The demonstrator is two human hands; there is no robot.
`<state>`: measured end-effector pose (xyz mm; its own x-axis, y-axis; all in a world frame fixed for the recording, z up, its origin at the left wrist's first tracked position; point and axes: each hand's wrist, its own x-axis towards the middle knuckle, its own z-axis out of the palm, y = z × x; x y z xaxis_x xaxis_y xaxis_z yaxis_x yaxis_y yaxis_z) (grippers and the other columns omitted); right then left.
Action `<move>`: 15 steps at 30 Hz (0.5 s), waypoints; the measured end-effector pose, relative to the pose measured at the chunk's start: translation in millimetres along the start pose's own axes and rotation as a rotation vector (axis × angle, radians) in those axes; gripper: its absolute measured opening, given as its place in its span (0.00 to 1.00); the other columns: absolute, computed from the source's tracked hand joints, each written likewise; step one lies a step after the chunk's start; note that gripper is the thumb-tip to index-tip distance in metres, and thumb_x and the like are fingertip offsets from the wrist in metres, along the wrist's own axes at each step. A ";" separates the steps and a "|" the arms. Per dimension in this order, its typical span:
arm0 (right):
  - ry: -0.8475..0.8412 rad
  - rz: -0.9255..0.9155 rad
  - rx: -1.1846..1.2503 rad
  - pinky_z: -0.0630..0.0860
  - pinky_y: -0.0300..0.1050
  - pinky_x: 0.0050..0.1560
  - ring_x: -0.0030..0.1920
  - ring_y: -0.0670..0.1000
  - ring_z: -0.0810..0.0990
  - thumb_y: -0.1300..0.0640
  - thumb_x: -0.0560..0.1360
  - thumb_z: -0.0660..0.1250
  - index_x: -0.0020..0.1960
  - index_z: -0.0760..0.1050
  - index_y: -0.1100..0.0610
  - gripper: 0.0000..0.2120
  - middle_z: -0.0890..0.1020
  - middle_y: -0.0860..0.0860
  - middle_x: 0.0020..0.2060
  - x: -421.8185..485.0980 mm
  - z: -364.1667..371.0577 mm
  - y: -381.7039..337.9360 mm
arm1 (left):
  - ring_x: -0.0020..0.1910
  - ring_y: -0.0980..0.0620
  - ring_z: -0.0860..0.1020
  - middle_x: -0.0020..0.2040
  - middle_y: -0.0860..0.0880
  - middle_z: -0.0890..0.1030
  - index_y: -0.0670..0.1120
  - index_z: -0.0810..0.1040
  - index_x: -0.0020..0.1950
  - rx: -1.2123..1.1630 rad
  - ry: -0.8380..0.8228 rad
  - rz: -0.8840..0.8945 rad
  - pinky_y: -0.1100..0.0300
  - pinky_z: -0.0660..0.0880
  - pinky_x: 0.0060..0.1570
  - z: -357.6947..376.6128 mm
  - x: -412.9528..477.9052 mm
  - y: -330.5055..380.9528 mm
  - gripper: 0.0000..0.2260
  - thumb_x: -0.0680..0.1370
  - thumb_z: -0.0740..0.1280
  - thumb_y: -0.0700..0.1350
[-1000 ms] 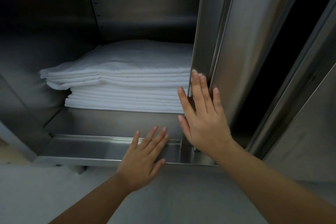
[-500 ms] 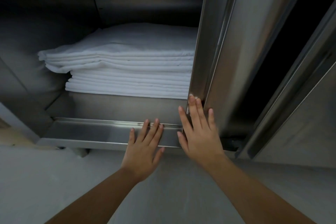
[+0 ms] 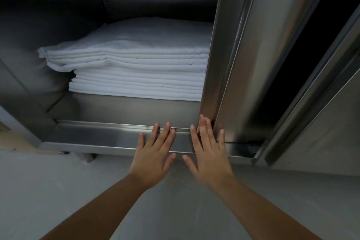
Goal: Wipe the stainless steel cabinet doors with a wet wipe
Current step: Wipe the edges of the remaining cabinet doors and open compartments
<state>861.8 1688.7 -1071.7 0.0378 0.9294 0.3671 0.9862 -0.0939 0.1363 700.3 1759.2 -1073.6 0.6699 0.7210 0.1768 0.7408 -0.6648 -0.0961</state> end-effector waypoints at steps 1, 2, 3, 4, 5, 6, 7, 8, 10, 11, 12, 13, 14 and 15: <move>-0.030 0.000 -0.002 0.55 0.64 0.68 0.71 0.61 0.60 0.40 0.74 0.49 0.72 0.61 0.60 0.34 0.59 0.61 0.72 -2.6 1.4 -0.2 | 0.68 0.40 0.67 0.70 0.45 0.69 0.44 0.71 0.69 0.002 0.002 0.001 0.36 0.67 0.58 -0.1 0.1 0.0 0.26 0.77 0.51 0.55; -0.057 -0.002 0.000 0.57 0.65 0.67 0.72 0.60 0.59 0.40 0.74 0.48 0.72 0.62 0.60 0.34 0.60 0.61 0.72 -5.2 3.0 -0.3 | 0.68 0.40 0.67 0.70 0.45 0.69 0.44 0.71 0.69 0.004 0.007 0.002 0.37 0.67 0.58 0.0 0.2 -0.1 0.26 0.77 0.51 0.55; -0.081 -0.003 0.013 0.56 0.65 0.66 0.73 0.59 0.57 0.40 0.74 0.48 0.72 0.62 0.60 0.34 0.59 0.60 0.72 -7.4 4.5 -0.6 | 0.68 0.40 0.67 0.70 0.44 0.69 0.44 0.71 0.69 0.004 0.012 0.004 0.37 0.67 0.58 0.2 0.3 -0.2 0.26 0.77 0.51 0.55; -0.095 -0.001 0.035 0.54 0.66 0.67 0.74 0.58 0.54 0.40 0.74 0.48 0.72 0.61 0.61 0.34 0.58 0.60 0.72 -8.6 5.7 -1.0 | 0.68 0.39 0.67 0.70 0.44 0.69 0.44 0.70 0.70 0.001 0.018 0.007 0.37 0.67 0.58 0.5 0.2 -0.5 0.26 0.77 0.51 0.55; -0.104 0.003 0.055 0.53 0.66 0.68 0.74 0.58 0.52 0.39 0.74 0.48 0.73 0.59 0.61 0.35 0.57 0.60 0.73 -9.4 6.3 -1.6 | 0.68 0.39 0.67 0.71 0.44 0.68 0.44 0.70 0.70 -0.004 0.024 0.010 0.37 0.66 0.59 1.0 -0.1 -0.9 0.26 0.77 0.51 0.55; -0.112 0.005 0.062 0.52 0.66 0.68 0.74 0.58 0.52 0.39 0.74 0.48 0.73 0.59 0.61 0.35 0.57 0.61 0.73 -9.6 6.4 -2.4 | 0.69 0.39 0.66 0.71 0.44 0.68 0.44 0.69 0.70 -0.009 0.030 0.013 0.37 0.66 0.59 1.5 -0.3 -1.2 0.26 0.77 0.51 0.55; -0.119 0.005 0.057 0.54 0.66 0.68 0.74 0.59 0.54 0.39 0.74 0.49 0.72 0.60 0.61 0.35 0.59 0.61 0.72 -10.1 6.2 -3.0 | 0.69 0.39 0.66 0.71 0.44 0.67 0.44 0.69 0.71 -0.010 0.034 0.016 0.37 0.65 0.60 1.9 -0.7 -1.5 0.26 0.77 0.51 0.55; -0.130 0.000 0.050 0.57 0.66 0.66 0.73 0.59 0.58 0.39 0.74 0.49 0.72 0.62 0.62 0.35 0.61 0.61 0.72 -11.0 5.8 -3.3 | 0.69 0.39 0.66 0.71 0.44 0.67 0.44 0.69 0.71 -0.009 0.036 0.018 0.37 0.65 0.60 2.0 -0.8 -1.5 0.26 0.77 0.51 0.55; -0.153 -0.019 0.051 0.59 0.66 0.64 0.71 0.61 0.62 0.39 0.73 0.50 0.71 0.64 0.62 0.35 0.63 0.62 0.71 -14.1 5.5 -2.8 | 0.69 0.39 0.66 0.71 0.44 0.67 0.44 0.69 0.70 -0.009 0.036 0.020 0.37 0.65 0.59 1.7 -0.8 -1.4 0.26 0.77 0.51 0.55; -0.162 -0.028 0.050 0.59 0.66 0.64 0.70 0.61 0.62 0.39 0.73 0.50 0.71 0.64 0.62 0.36 0.62 0.62 0.71 -15.5 5.7 -2.0 | 0.69 0.39 0.66 0.71 0.44 0.67 0.44 0.69 0.70 -0.011 0.033 0.020 0.37 0.65 0.59 1.5 -0.7 -1.3 0.26 0.77 0.51 0.55; -0.166 -0.034 0.050 0.58 0.65 0.65 0.71 0.61 0.62 0.38 0.73 0.50 0.71 0.63 0.62 0.36 0.62 0.61 0.72 -16.8 6.1 -1.2 | 0.69 0.39 0.66 0.71 0.44 0.67 0.44 0.69 0.70 -0.013 0.030 0.020 0.37 0.65 0.59 1.4 -0.6 -1.4 0.26 0.77 0.51 0.55; -0.168 -0.036 0.051 0.57 0.65 0.65 0.71 0.61 0.61 0.38 0.73 0.50 0.72 0.63 0.62 0.36 0.61 0.61 0.72 -18.1 6.4 -0.6 | 0.69 0.39 0.66 0.71 0.44 0.67 0.44 0.69 0.70 -0.014 0.030 0.021 0.37 0.65 0.59 1.9 -0.5 -1.6 0.26 0.77 0.51 0.55; -0.173 -0.036 0.055 0.57 0.65 0.65 0.71 0.61 0.62 0.38 0.73 0.50 0.72 0.63 0.63 0.36 0.62 0.61 0.72 -18.8 6.3 -0.5 | 0.69 0.39 0.65 0.71 0.44 0.67 0.44 0.69 0.71 -0.017 0.032 0.024 0.37 0.65 0.60 2.5 -0.7 -1.9 0.26 0.77 0.51 0.55; -0.179 -0.034 0.059 0.58 0.65 0.65 0.71 0.61 0.62 0.38 0.73 0.50 0.72 0.63 0.63 0.36 0.62 0.61 0.72 -19.6 5.8 -0.7 | 0.69 0.39 0.65 0.71 0.44 0.66 0.44 0.68 0.71 -0.021 0.028 0.025 0.37 0.65 0.60 2.8 -1.0 -2.3 0.26 0.77 0.51 0.55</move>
<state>861.3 1672.7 -1084.4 0.0274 0.9809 0.1926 0.9950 -0.0453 0.0894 698.1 1760.5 -1076.3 0.6865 0.6984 0.2023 0.7224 -0.6867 -0.0807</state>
